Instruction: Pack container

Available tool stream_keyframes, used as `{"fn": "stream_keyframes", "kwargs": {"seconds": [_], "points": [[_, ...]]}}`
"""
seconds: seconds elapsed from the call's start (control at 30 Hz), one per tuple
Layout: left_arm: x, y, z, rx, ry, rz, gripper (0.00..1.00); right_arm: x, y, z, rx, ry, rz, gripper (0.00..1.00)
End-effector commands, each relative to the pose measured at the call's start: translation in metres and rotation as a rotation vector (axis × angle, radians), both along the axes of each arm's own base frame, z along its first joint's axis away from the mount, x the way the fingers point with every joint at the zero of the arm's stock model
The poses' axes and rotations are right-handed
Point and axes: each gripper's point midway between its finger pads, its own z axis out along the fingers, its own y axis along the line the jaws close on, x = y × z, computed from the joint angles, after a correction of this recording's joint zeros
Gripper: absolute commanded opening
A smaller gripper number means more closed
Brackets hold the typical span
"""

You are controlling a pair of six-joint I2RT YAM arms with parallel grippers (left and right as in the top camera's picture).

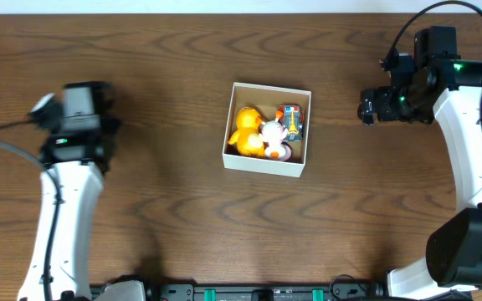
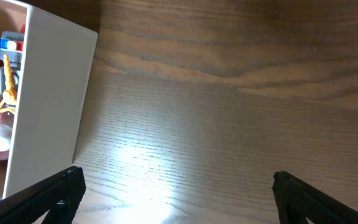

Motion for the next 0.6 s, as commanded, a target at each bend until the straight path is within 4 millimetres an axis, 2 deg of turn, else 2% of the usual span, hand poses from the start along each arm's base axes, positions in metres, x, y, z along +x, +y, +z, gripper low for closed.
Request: {"fn": "stream_keyframes", "kwargs": {"seconds": [0.0,0.13,0.3,0.57], "points": [[-0.021,0.04,0.002,-0.012,-0.038,0.209,0.98,0.001,0.0,0.012,0.002,-0.033,-0.014,0.99],[-0.034,0.069,-0.002,-0.058,-0.061,0.297,0.98,0.001,0.0,0.012,0.002,-0.033,-0.014,0.99],[-0.013,0.079,-0.018,-0.166,-0.1,0.204,0.98,0.001,0.0,0.012,0.002,-0.033,-0.014,0.99],[0.022,0.109,-0.053,-0.094,-0.053,0.101,0.98,0.001,0.0,0.012,0.002,-0.033,-0.014,0.99]]}}
